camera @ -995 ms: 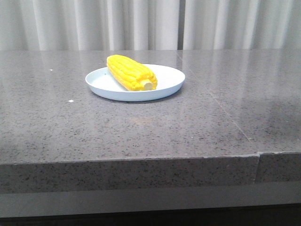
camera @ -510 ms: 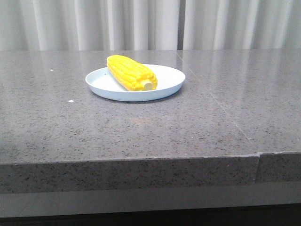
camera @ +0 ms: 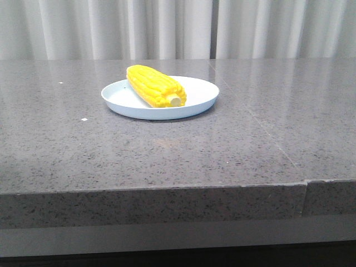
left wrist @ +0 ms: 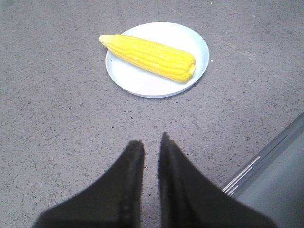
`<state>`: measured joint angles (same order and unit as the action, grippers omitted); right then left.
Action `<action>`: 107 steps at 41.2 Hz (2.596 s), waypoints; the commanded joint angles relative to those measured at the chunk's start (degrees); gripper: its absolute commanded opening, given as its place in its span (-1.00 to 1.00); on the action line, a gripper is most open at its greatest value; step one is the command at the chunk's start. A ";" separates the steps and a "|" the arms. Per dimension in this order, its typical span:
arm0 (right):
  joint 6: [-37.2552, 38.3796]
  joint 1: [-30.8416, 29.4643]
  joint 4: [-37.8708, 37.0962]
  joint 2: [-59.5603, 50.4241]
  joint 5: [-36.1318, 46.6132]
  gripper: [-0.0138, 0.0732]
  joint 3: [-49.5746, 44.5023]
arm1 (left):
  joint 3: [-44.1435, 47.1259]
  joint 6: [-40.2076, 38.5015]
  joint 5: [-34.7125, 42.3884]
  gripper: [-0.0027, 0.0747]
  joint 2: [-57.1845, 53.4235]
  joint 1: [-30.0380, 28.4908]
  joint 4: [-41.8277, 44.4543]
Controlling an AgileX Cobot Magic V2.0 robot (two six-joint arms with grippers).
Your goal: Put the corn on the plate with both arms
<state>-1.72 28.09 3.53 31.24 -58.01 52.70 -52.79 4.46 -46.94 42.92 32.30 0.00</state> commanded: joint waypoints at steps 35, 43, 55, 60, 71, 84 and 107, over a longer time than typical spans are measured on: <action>0.08 -0.09 -0.28 0.28 4.05 -0.84 1.29 | 6.22 -0.60 13.94 -0.98 -5.53 -8.53 0.00; 0.08 -0.09 -0.28 0.28 4.05 -0.84 1.29 | 23.60 -0.60 34.53 -0.98 -16.47 -20.18 -0.36; 0.08 -0.09 -0.28 0.28 4.05 -0.84 1.29 | 44.03 -0.60 47.73 -0.98 -34.71 -30.86 -0.36; 0.08 -0.09 -0.28 0.28 4.05 -0.84 1.29 | 48.67 -0.60 50.41 -0.98 -39.49 -31.97 -0.36; 0.08 -0.09 -0.28 0.28 4.05 -0.84 1.29 | 53.21 -0.60 54.09 -0.98 -44.22 -32.93 -0.76; 0.08 -0.09 -0.28 0.42 4.11 -0.84 1.29 | 53.21 -0.60 53.46 -0.98 -44.34 -32.93 -0.76; 0.08 -0.09 -0.28 0.42 4.11 -0.84 1.29 | 53.21 -0.60 53.46 -0.98 -44.24 -32.93 -0.76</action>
<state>-1.60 28.09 3.40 31.24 -58.01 52.61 0.30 4.46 2.17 -0.21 -0.42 0.00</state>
